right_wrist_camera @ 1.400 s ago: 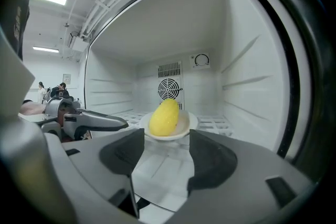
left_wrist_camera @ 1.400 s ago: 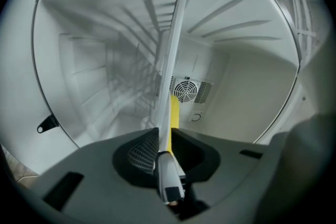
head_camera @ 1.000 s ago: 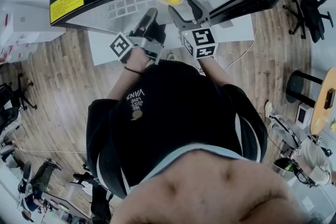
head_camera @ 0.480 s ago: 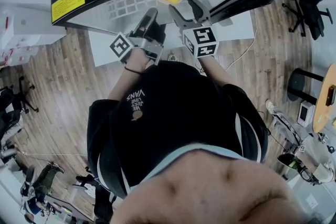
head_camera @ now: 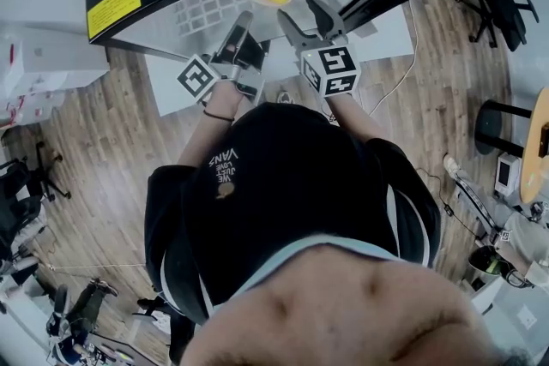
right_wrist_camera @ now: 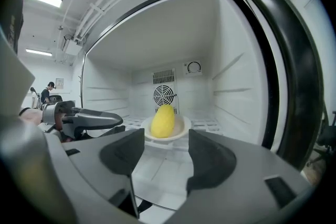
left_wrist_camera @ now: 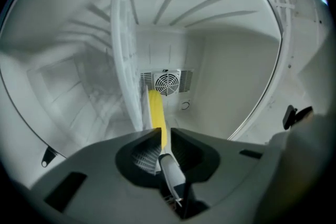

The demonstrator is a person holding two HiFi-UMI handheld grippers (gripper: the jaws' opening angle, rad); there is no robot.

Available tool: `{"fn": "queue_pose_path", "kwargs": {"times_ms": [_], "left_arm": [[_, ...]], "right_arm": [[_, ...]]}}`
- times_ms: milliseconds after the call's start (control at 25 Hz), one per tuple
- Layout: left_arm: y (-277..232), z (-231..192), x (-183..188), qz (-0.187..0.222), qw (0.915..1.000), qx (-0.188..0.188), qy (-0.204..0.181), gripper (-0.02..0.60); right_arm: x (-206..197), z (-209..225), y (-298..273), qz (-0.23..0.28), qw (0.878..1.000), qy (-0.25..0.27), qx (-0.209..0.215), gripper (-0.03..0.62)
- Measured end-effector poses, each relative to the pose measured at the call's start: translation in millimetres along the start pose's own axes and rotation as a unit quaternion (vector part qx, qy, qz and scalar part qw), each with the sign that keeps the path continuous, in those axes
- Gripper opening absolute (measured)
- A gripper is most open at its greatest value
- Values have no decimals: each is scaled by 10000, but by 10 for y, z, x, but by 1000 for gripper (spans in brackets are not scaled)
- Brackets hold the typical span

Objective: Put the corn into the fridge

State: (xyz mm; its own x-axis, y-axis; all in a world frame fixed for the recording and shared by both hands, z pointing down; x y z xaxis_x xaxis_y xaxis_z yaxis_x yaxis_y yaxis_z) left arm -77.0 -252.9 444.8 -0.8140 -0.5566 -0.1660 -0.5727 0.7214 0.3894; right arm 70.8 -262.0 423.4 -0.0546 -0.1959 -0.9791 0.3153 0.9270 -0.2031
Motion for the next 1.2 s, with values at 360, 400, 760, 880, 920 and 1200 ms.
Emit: {"fn": "queue_pose_path", "kwargs": {"times_ms": [360,400,760,880,920,1200], "left_arm": [[14,163,10,-490,9965,-157,-660,52],[22,179,3,-552,9955,-150,-754,52],[142,319,-26,-1160,9757,-36,-1861,52],[182,380,-22,-1325,9663,0,-2208,52],[192,391,-23,-1356,9642,-6,-2278,52],[302,476,-56,-1605,9478,37,-2754,52]], "right_arm": [[26,-29,197,71,9997,-67,-219,256],[18,-33,219,75,9996,-76,-248,256],[-8,-74,466,133,9988,-147,-458,241],[-26,-83,545,142,9984,-175,-527,225],[-32,-80,567,138,9982,-188,-552,223],[-48,-137,740,198,9973,-233,-662,203]]}}
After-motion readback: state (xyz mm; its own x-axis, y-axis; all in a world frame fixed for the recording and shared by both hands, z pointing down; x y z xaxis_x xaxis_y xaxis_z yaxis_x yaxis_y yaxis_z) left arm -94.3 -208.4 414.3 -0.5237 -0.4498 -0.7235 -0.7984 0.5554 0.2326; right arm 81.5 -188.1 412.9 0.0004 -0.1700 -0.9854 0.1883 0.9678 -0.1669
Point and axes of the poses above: the fingertips, and each gripper's own axes: y backward along the fingers, z to its right, x out of its top, the point moved 5 cm from there along y, backward along the fingers, and after that the axes turned 12 degrees about -x, right-handed, at the moved point
